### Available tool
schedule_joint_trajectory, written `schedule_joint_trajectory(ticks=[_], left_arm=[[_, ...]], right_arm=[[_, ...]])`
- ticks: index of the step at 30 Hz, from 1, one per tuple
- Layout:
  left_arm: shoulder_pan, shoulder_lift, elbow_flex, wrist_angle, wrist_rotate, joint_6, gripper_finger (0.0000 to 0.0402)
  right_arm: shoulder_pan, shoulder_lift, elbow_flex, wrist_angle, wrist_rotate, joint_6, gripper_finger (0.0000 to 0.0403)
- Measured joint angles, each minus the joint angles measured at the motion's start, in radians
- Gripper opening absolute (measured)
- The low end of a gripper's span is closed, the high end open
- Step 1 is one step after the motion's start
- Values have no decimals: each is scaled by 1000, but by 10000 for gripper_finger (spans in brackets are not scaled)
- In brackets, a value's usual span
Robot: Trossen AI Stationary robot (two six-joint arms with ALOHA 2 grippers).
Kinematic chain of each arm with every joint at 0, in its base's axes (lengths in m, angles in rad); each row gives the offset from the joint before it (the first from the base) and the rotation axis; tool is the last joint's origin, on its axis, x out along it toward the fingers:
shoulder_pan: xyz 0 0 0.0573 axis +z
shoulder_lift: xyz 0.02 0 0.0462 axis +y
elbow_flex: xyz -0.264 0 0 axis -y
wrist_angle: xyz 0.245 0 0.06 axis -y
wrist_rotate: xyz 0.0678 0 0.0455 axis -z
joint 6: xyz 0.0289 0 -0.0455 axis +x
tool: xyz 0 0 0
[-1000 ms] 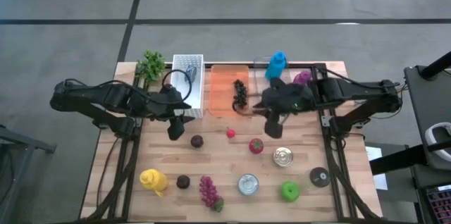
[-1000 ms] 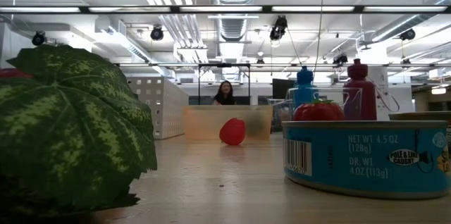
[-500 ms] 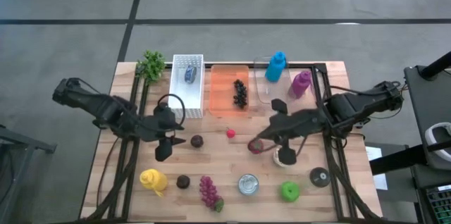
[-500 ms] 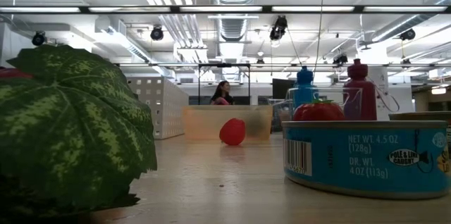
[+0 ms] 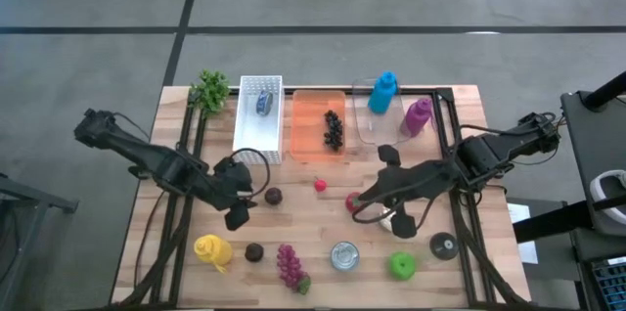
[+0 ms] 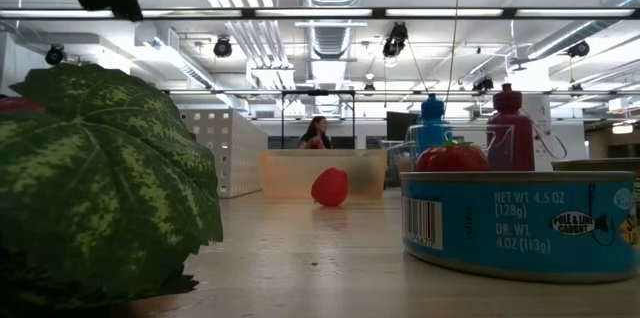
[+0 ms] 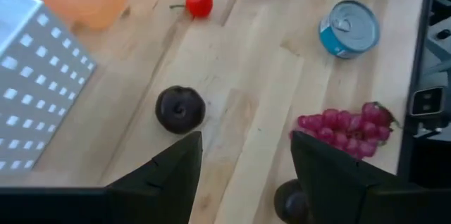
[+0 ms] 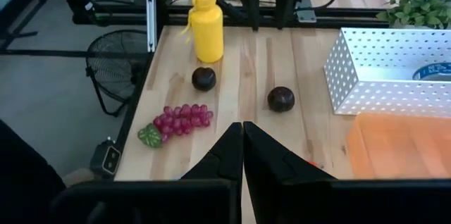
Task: Pick & Place Food Item
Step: Put the top plum into the orange bin
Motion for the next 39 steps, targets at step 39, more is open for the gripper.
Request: schedule_joint_trajectory(ticks=[39], left_arm=[[-3,0,-239,286,17,158,191]], right_arm=[[-1,11,-1,5,-4,-3,8]])
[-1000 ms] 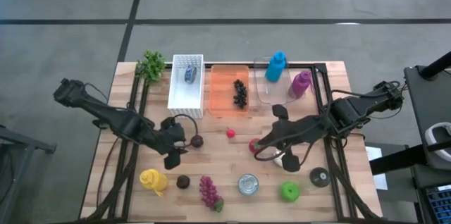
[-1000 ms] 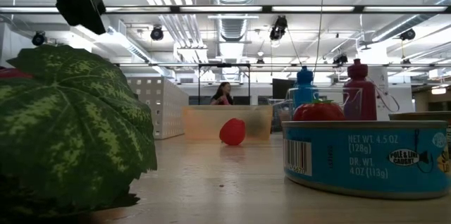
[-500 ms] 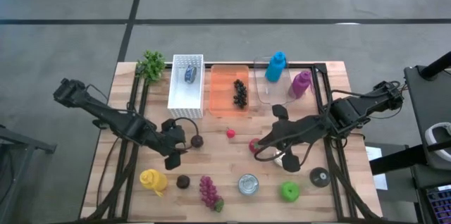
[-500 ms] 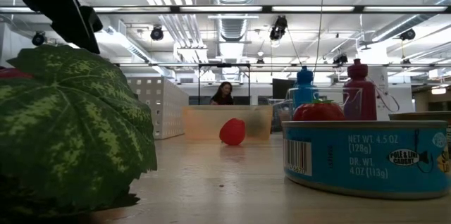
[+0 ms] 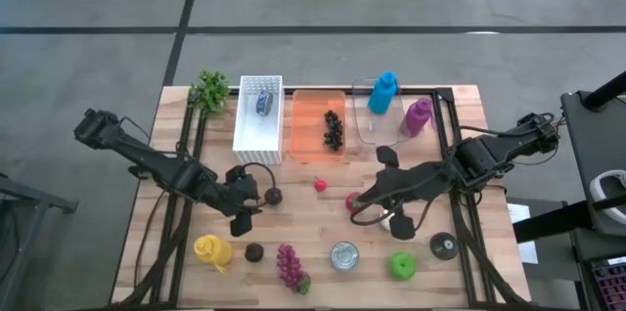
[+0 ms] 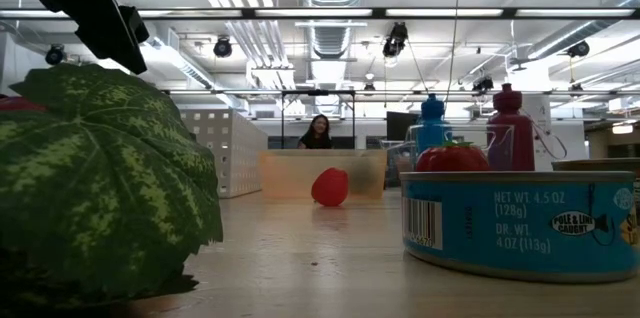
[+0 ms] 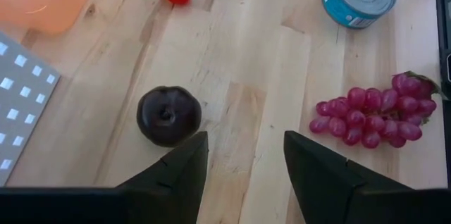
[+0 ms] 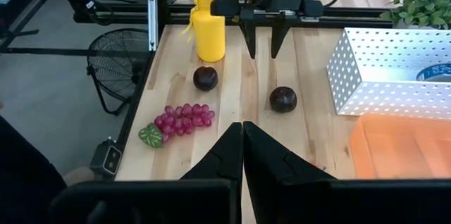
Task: Pick & Place Food Item
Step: Put the top plum into the orange bin
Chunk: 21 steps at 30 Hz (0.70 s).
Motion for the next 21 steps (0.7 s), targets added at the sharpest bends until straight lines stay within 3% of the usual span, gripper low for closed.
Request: schedule_joint_trajectory(ticks=[21], left_arm=[[0,0,0,-2,0,-29,214]], right_arm=[[0,4,0,1,0,0,8]])
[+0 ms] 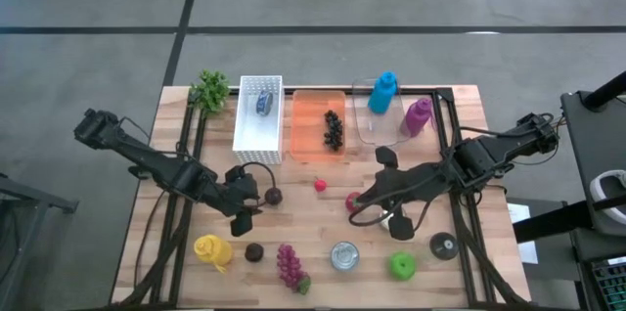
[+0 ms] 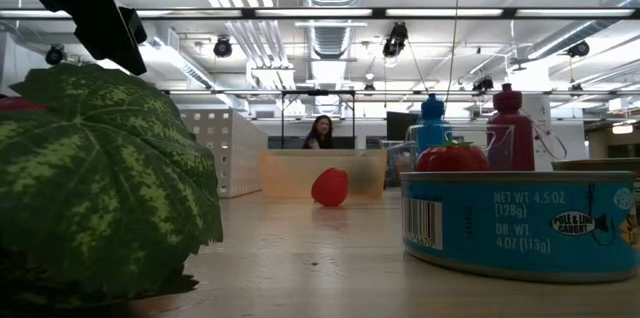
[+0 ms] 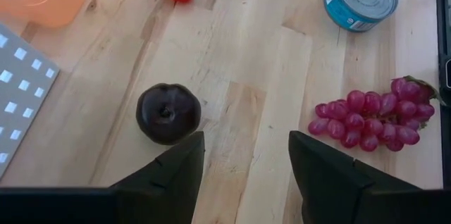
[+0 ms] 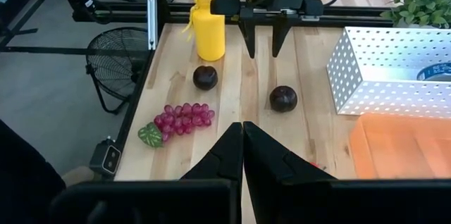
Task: Pick & Place Food Item
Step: Put the top plum into the orange bin
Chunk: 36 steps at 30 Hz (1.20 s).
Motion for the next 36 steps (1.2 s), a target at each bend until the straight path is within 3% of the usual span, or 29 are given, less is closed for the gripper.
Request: schedule_joint_trajectory(ticks=[24,36], left_arm=[[5,0,-2,5,-1,3,189],[11,0,-88,158,-41,-59,207]], right_arm=[[0,0,0,0,0,0,8],[0,0,0,0,1,0,8]])
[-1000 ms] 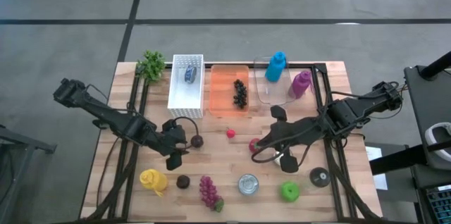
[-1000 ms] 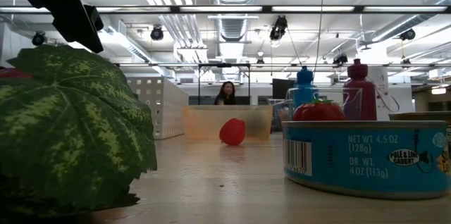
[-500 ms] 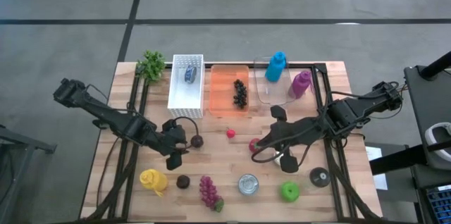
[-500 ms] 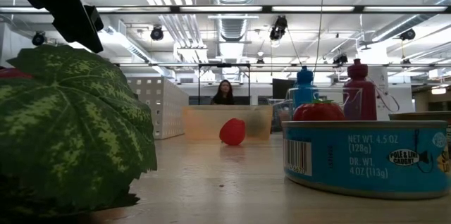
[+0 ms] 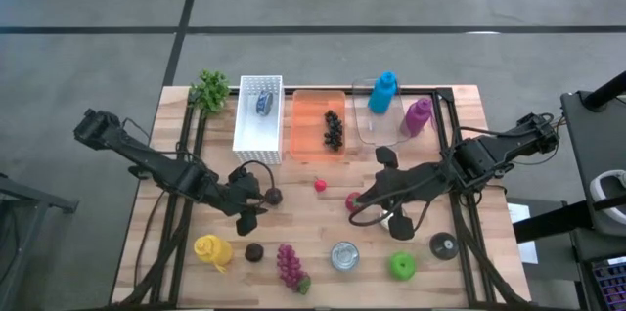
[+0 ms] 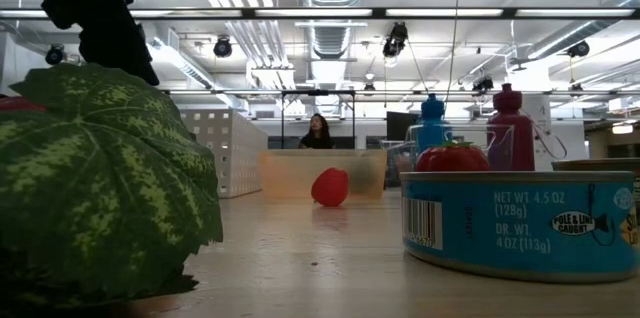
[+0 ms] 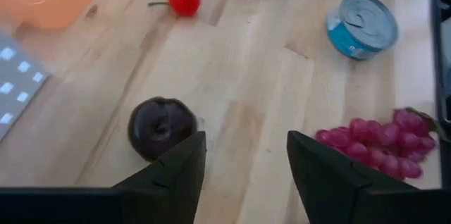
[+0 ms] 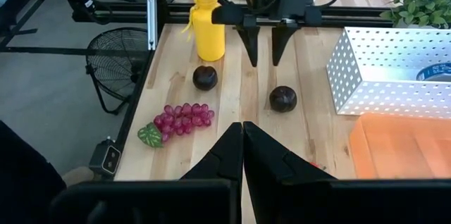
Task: Pick & Place Food Item
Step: Put the top plum into the orange bin
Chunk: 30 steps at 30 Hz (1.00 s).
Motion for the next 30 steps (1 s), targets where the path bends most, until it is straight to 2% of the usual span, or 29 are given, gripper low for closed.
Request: schedule_joint_trajectory(ticks=[11,18,25,27,30], left_arm=[[21,0,-49,26,-20,-75,229],[42,18,-58,29,-20,-96,304],[64,135,-58,45,-48,-93,383],[78,174,-58,64,-50,-89,395],[96,224,-58,114,-50,-60,392]], right_arm=[[0,0,0,0,0,0,8],[0,0,0,0,0,0,8],[0,0,0,0,0,0,8],[0,0,0,0,0,0,8],[0,0,0,0,0,0,8]])
